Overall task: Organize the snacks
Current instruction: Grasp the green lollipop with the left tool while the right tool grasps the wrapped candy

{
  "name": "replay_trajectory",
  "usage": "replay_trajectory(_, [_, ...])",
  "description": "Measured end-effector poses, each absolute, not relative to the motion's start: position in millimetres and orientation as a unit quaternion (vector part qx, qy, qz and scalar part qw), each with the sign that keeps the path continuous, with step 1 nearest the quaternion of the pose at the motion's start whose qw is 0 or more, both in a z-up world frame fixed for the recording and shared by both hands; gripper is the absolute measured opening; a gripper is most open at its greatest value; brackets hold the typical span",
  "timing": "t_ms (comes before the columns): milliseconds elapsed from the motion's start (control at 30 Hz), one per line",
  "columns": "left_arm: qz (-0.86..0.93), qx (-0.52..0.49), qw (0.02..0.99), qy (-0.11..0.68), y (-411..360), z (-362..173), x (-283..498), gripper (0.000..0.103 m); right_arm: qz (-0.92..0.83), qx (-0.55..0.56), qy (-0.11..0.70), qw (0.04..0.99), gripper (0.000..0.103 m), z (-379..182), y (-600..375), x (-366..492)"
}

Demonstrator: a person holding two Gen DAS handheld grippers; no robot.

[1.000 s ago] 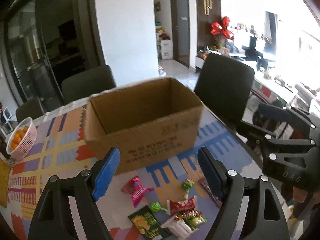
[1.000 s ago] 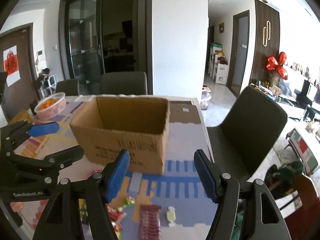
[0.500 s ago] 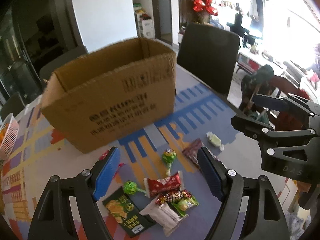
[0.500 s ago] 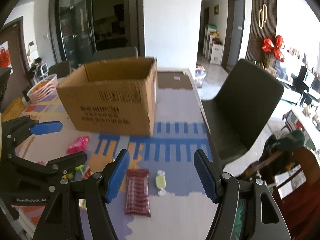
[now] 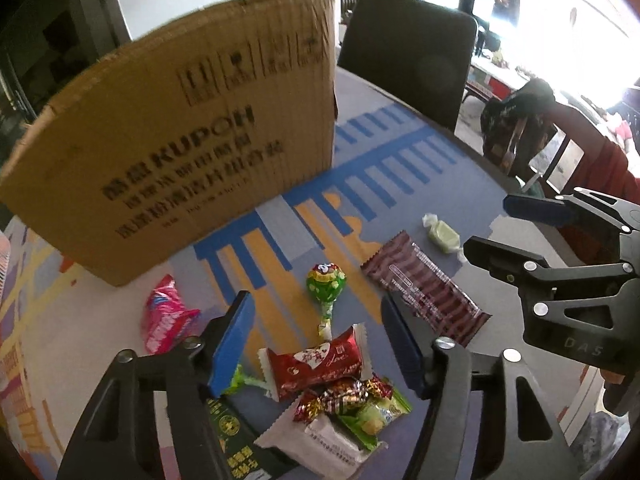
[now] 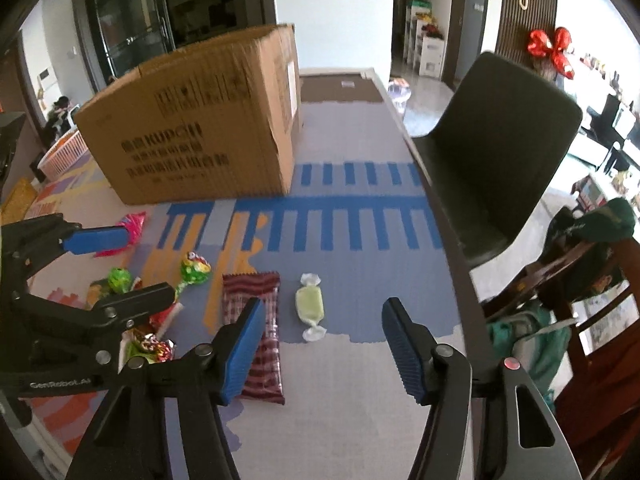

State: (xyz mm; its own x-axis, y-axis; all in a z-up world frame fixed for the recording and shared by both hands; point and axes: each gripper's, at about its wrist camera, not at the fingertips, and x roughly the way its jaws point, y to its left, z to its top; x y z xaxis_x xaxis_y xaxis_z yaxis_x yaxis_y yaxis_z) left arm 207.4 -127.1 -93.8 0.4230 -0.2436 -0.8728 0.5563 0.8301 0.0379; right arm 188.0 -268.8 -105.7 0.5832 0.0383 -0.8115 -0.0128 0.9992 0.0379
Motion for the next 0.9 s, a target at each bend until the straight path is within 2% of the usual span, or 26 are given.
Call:
replay_trajectory(300, [-0.239,0.155,0.817,0.502,-133.8,-113.1,226.8,0.047,0.019,0.019,0.48,0.877,0.048,-129.4,-268.6,199.6])
replay_trajectory(567, [-0.238,0.147,0.812,0.513,-139.1,-121.4,237.5,0.038,0.021,0.011,0.488,0.873,0.04,-136.6,-265.5,209.2])
replay_trajectory(767, [-0.239,0.145,0.809,0.517,-139.3,-124.1,237.6,0.026,0.019,0.0,0.491,0.871,0.027,-142.2,-263.6,212.6])
replay_trajectory(900, [-0.236,0.144,0.811,0.516,-140.9,-124.1,237.9,0.026,0.017,-0.002,0.491,0.871,0.019,-141.7,-263.7,214.0])
